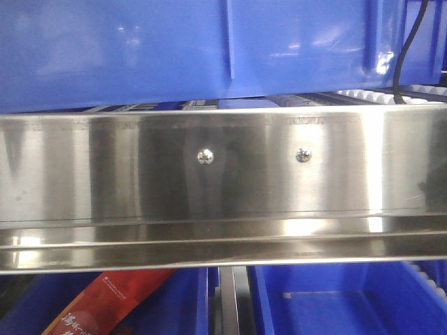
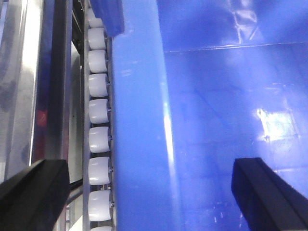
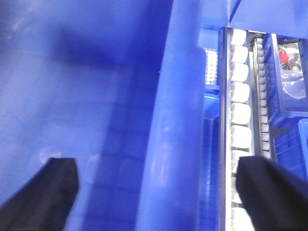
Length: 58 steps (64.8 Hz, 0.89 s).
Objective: Move blue bin to conveyor side
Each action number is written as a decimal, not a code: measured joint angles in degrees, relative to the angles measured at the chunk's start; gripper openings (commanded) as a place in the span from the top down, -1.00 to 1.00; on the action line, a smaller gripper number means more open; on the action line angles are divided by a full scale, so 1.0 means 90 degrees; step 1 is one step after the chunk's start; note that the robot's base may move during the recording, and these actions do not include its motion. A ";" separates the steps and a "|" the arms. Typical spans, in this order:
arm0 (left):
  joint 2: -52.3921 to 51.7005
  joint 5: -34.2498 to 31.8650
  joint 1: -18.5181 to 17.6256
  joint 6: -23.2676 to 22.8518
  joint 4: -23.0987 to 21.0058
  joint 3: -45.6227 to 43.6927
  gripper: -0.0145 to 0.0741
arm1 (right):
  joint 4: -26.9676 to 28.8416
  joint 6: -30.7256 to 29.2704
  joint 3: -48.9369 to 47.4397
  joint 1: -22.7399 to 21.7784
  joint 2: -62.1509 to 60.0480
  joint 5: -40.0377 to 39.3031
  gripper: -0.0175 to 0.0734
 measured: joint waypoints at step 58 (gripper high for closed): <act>-0.0172 0.0135 0.0011 0.0000 0.0098 0.0063 0.71 | -0.0017 -0.0011 0.0003 -0.0004 -0.0164 0.0130 0.78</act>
